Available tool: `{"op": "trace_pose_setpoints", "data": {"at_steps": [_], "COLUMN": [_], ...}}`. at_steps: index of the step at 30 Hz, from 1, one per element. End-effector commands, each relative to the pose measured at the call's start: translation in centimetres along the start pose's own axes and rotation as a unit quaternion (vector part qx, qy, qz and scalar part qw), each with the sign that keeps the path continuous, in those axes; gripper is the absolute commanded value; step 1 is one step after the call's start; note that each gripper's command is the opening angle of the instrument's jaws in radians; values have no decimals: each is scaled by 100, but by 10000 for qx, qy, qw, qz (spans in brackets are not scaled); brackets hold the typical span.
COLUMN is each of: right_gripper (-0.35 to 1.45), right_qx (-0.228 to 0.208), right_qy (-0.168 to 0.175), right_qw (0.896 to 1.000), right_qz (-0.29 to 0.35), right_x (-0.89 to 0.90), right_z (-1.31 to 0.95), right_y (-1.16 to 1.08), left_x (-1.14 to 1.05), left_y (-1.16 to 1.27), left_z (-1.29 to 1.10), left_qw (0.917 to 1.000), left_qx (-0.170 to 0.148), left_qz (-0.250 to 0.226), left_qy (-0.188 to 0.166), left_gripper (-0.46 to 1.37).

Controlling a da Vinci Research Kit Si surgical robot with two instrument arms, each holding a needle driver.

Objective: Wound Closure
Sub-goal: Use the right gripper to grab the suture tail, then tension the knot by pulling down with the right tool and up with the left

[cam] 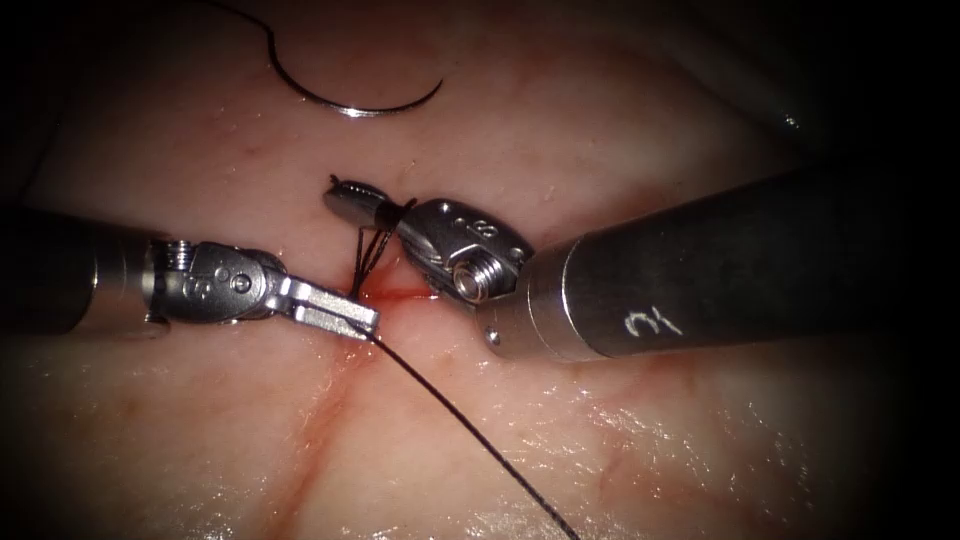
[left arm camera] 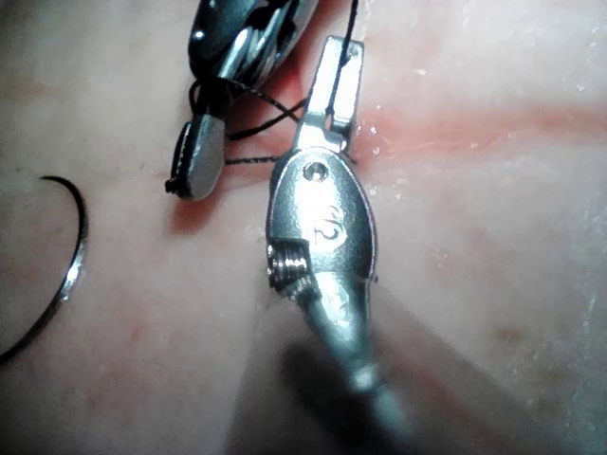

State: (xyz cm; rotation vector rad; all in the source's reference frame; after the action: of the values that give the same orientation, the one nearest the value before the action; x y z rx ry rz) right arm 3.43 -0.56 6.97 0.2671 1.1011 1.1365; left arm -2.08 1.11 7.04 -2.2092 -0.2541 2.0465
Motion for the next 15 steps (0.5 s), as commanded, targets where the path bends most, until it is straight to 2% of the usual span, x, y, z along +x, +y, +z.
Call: {"op": "trace_pose_setpoints", "data": {"at_steps": [1, 6, 15], "right_gripper": [-35, -35, -35], "right_qx": [3, 28, 157], "right_qy": [85, 155, 384], "right_qw": [9999, 9994, 9956], "right_qz": [-105, -316, -843], "right_x": [1, 6, 3], "right_z": [-3, -8, -20], "right_y": [-2, -4, -6], "left_x": [1, 3, 10], "left_y": [-1, -10, -46], "left_z": [-3, -15, -42], "left_qw": [10000, 9999, 9985], "left_qx": [-58, 31, 263], "left_qz": [-34, -157, -457], "left_qy": [16, -35, -148], "left_gripper": [-35, -35, -35]}}
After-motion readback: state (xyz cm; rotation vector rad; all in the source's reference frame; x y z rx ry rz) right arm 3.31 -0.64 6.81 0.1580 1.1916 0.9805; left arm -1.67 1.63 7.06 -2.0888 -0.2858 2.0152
